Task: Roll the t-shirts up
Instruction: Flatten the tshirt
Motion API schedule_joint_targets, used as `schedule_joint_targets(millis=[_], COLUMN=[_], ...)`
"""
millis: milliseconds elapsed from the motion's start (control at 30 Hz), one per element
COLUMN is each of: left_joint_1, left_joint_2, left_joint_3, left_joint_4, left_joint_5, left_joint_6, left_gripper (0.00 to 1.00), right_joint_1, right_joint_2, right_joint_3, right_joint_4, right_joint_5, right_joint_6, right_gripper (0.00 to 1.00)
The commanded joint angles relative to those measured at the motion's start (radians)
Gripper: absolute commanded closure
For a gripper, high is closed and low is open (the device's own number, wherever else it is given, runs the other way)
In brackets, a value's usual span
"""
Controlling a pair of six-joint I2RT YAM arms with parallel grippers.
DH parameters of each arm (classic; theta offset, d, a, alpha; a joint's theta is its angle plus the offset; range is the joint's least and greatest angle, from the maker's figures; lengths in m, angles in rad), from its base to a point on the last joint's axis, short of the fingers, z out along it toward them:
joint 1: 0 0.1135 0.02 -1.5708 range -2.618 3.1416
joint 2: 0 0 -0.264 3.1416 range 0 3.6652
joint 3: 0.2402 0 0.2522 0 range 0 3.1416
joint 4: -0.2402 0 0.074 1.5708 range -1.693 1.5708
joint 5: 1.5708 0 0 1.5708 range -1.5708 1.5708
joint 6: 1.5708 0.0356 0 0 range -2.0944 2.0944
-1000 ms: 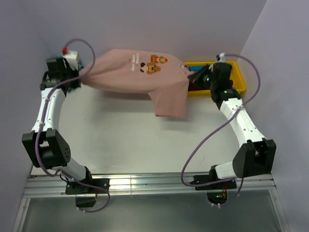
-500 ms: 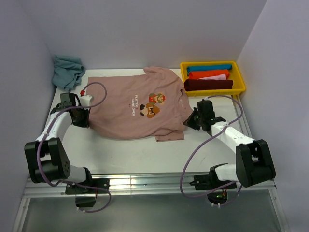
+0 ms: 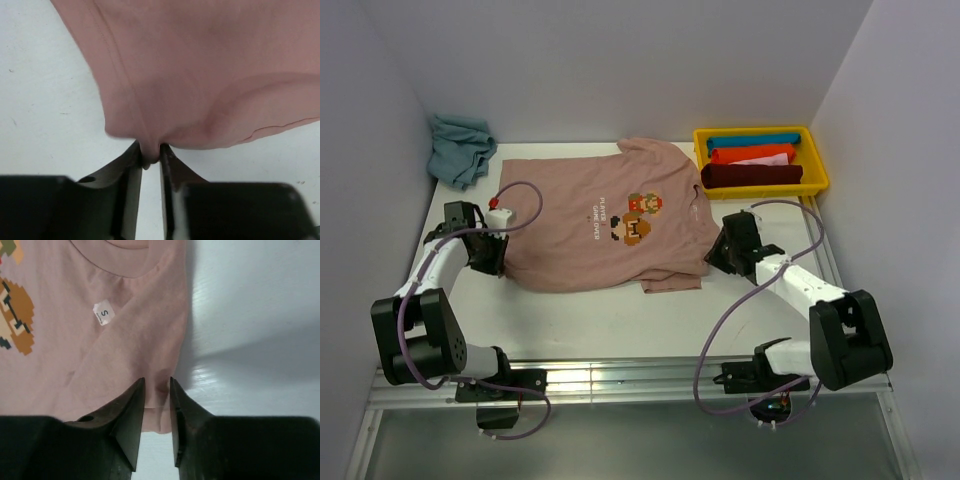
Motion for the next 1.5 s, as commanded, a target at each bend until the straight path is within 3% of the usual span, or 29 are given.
schedule_joint_targets(millis=[0, 100, 267, 433, 667, 900, 1400, 1467], left_joint_1=[0.005, 0.009, 0.031, 0.058, 0.066, 0.064, 0.066, 0.064], left_joint_2=[-0.002, -0.019, -0.061, -0.106, -0.1, -0.057, -0.043, -0.046], left_joint_3=[0.032, 0.038, 0.024, 0.024, 0.018, 0.041, 0.039, 0.038], left_joint_4=[-0.036, -0.059, -0.09, -0.158, -0.204, -0.21, -0.201, -0.205], left_joint_5=[0.034, 0.035, 0.02, 0.012, 0.018, 0.046, 0.049, 0.046], left_joint_6=[0.032, 0.039, 0.057, 0.085, 0.097, 0.082, 0.077, 0.082], left_gripper=[0.73, 0.62, 0.54, 0.53, 0.53, 0.53, 0.52, 0.52], right_joint_1=[0.009, 0.025, 0.045, 0.092, 0.135, 0.149, 0.236, 0.239], right_joint_2=[-0.077, -0.16, -0.348, -0.469, -0.499, -0.395, -0.094, -0.075], right_joint_3=[0.044, 0.021, -0.063, -0.152, -0.269, -0.286, -0.137, -0.129], right_joint_4=[-0.043, -0.079, -0.117, -0.117, -0.074, 0.006, 0.042, 0.047], right_joint_5=[0.065, 0.081, 0.09, 0.093, 0.093, 0.07, 0.156, 0.155], right_joint_6=[0.002, 0.016, 0.063, 0.121, 0.163, 0.154, 0.138, 0.137], right_gripper=[0.64, 0.54, 0.51, 0.54, 0.56, 0.58, 0.55, 0.61])
